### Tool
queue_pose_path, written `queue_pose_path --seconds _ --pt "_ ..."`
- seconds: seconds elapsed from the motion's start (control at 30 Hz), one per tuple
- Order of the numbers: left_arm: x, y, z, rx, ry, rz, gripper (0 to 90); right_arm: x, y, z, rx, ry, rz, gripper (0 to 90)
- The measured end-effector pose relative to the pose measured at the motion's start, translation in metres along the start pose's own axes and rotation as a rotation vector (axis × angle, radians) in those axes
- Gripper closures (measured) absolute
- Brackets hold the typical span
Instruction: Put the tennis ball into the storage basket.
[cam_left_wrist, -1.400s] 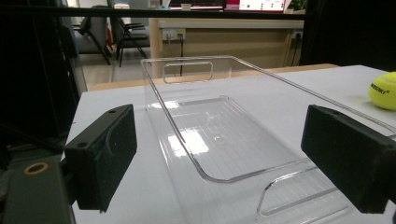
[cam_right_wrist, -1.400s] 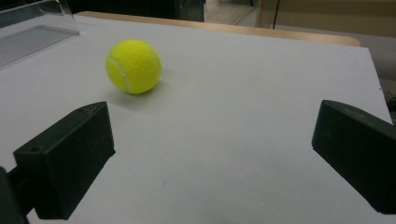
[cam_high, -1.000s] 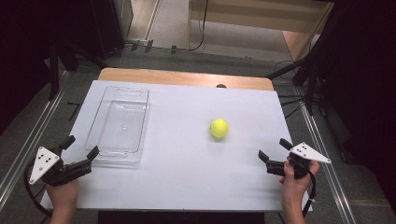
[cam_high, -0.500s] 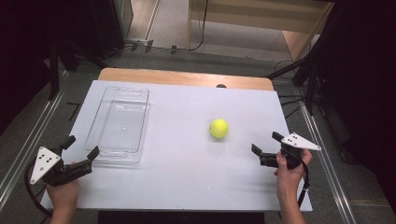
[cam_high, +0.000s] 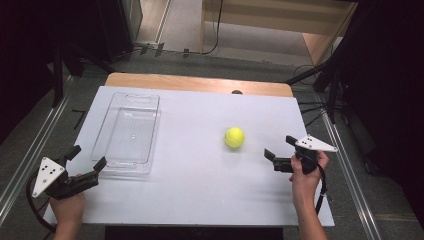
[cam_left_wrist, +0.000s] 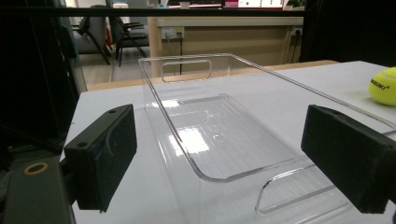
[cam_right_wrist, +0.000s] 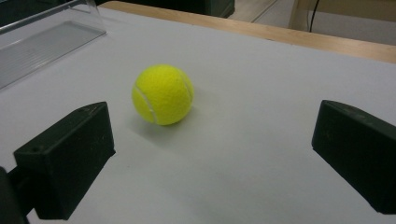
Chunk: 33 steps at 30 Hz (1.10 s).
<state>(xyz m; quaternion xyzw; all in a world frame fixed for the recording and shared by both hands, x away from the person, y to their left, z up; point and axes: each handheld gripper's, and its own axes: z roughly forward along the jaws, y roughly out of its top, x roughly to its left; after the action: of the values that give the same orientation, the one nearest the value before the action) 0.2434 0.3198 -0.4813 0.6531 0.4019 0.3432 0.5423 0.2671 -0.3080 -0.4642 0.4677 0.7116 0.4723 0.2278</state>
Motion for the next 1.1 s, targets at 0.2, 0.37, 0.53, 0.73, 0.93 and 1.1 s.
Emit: queue_pose_path --seconds 0.2,0.37,0.53,0.73,0.93,1.1 --pt "0.000 0.000 0.000 0.000 0.000 0.001 11.1 0.001 0.006 0.006 0.014 0.009 -0.008 0.0" --pt "0.000 0.000 0.000 0.002 0.001 0.001 11.1 0.002 0.011 0.012 0.025 0.015 -0.021 0.0" --pt "0.000 0.000 0.000 0.000 -0.002 0.002 11.1 0.004 0.015 0.018 0.036 0.023 -0.029 0.0" --pt "0.000 0.000 0.000 -0.002 -0.001 0.000 11.1 0.006 0.019 0.026 0.055 0.032 -0.036 0.0" --pt "0.000 0.000 0.000 -0.002 -0.001 0.000 11.1 0.007 0.021 0.033 0.071 0.042 -0.039 0.0" --pt "0.000 0.000 0.000 -0.002 -0.002 -0.001 11.0 0.009 0.024 0.040 0.085 0.052 -0.043 0.0"
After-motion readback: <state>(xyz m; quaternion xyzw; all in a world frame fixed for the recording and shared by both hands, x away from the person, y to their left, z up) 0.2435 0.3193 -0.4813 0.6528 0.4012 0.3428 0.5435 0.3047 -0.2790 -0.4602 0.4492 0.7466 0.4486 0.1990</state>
